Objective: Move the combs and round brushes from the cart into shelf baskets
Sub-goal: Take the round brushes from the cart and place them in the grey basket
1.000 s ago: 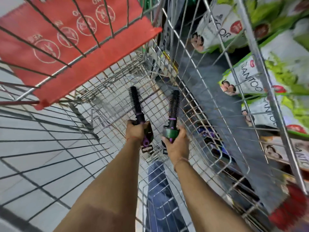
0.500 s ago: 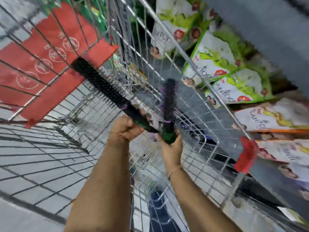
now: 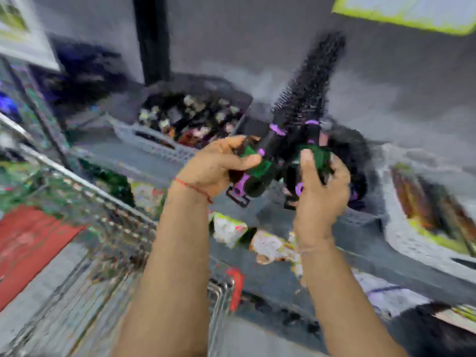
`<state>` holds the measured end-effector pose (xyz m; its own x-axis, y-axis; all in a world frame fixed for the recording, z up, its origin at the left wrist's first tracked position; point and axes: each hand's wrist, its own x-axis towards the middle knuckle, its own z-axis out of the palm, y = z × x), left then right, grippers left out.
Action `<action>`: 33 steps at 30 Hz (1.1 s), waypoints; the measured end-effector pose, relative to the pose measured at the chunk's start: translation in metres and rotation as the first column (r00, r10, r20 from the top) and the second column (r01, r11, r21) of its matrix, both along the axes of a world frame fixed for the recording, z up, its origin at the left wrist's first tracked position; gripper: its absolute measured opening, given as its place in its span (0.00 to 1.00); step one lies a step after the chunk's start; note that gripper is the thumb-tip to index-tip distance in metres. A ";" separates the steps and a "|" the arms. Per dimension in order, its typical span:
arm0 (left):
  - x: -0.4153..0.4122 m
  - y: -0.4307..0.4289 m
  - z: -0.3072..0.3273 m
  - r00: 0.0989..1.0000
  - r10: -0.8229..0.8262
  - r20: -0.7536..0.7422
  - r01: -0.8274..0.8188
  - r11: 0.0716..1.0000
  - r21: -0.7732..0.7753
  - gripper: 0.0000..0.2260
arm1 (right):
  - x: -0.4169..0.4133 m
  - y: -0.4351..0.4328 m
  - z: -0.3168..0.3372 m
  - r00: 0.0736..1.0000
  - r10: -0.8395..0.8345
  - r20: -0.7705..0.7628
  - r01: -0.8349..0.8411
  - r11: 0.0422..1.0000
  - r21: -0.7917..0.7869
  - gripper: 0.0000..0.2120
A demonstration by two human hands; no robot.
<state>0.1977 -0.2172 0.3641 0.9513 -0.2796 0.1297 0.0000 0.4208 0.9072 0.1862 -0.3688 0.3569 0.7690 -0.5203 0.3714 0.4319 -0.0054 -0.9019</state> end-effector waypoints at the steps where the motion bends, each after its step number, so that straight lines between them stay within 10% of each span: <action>1: 0.011 -0.020 0.014 0.997 0.063 -0.053 -0.060 0.996 0.067 0.15 | 0.012 -0.020 0.012 0.999 -0.029 -0.033 0.028 0.999 -0.019 0.10; 4: 0.055 -0.076 0.039 0.961 0.245 -0.129 -0.187 0.918 0.348 0.05 | 0.056 -0.074 0.024 0.984 -0.095 -0.154 0.080 0.992 -0.100 0.07; 6: 0.077 -0.101 0.039 0.929 0.339 -0.152 -0.173 0.758 0.629 0.18 | 0.079 -0.094 0.015 0.954 -0.064 -0.291 0.012 0.984 -0.178 0.05; 10: 0.099 -0.122 0.012 0.950 0.306 -0.053 0.021 0.108 0.994 0.28 | 0.097 -0.117 -0.011 0.860 -0.144 -0.489 -0.013 0.953 -0.304 0.08; 12: 0.102 -0.124 0.004 0.924 0.365 -0.113 0.085 0.090 0.992 0.30 | 0.095 -0.119 -0.019 0.804 -0.182 -0.566 -0.006 0.950 -0.314 0.10; 17: 0.104 -0.133 0.004 0.894 0.411 -0.176 0.008 0.378 0.926 0.25 | 0.100 -0.126 -0.020 0.658 -0.169 -0.733 -0.217 0.890 -0.400 0.16; 26: 0.096 -0.120 -0.015 0.837 0.543 -0.064 -0.086 0.247 0.965 0.30 | 0.105 -0.122 -0.025 0.578 -0.158 -0.800 -0.351 0.838 -0.419 0.18; 30: 0.081 -0.129 -0.009 0.845 0.527 0.095 -0.206 0.156 0.966 0.25 | 0.084 -0.112 -0.013 0.726 -0.303 -0.617 -0.152 0.805 -0.574 0.15; 33: 0.059 -0.134 -0.010 0.854 0.457 0.250 -0.316 0.073 0.946 0.20 | 0.044 -0.082 -0.025 0.864 -0.404 -0.300 -0.006 0.587 -0.809 0.16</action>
